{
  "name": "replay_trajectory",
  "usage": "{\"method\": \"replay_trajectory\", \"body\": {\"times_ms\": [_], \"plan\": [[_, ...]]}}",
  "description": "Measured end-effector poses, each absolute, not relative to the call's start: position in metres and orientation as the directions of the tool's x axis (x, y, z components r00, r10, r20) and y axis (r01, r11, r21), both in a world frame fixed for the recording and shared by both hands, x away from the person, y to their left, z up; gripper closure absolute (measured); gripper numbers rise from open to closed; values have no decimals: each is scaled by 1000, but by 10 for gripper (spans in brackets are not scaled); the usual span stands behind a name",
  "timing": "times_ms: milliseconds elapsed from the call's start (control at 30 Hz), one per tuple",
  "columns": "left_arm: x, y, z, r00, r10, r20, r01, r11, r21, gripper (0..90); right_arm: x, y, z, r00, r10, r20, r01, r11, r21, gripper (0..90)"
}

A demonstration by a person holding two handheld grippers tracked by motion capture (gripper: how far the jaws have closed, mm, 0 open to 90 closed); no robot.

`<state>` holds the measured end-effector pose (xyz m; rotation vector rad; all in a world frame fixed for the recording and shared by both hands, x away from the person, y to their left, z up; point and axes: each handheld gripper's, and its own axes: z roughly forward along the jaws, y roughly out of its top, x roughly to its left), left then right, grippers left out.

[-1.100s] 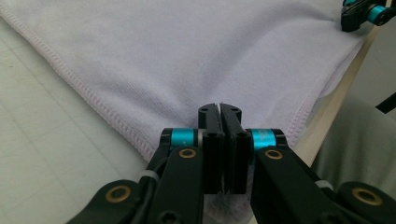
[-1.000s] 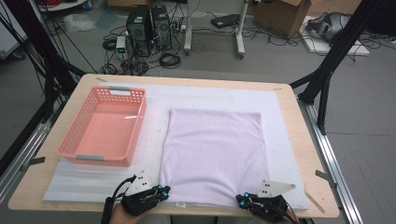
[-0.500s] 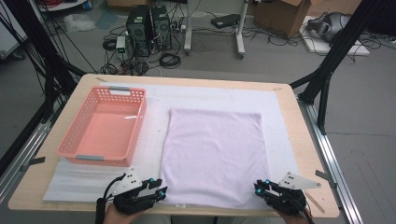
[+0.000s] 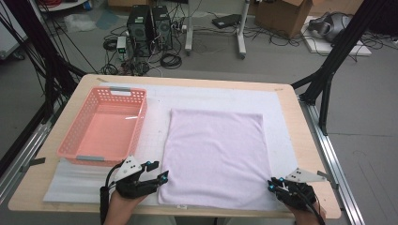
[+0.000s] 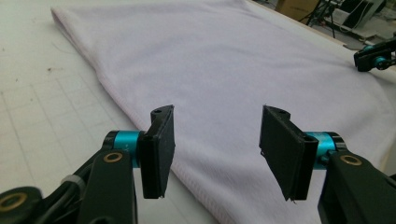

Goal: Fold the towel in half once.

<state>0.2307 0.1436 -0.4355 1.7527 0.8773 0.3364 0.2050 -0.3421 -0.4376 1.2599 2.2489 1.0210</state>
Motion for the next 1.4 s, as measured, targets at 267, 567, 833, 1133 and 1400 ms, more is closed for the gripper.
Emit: {"method": "replay_trajectory", "body": {"times_ms": [267,567,833,1133,1400], "plan": [[261,141,-433,694,688,-214,381,-98,919,383,239,-345,-440,-512,856,65,550,269,791,716],[288,142,-430,696,683,-222,368,-75,927,242,265,-351,-444,-474,880,31,601,297,742,692],[292,138,-431,698,686,-205,357,-85,930,193,260,-362,-432,-489,868,85,499,199,843,453],[292,140,-430,700,681,-213,353,-71,933,188,256,-360,-424,-470,880,69,443,168,881,201],[291,137,-431,713,670,-207,354,-89,931,194,260,-355,-426,-495,867,59,443,194,875,194]]}}
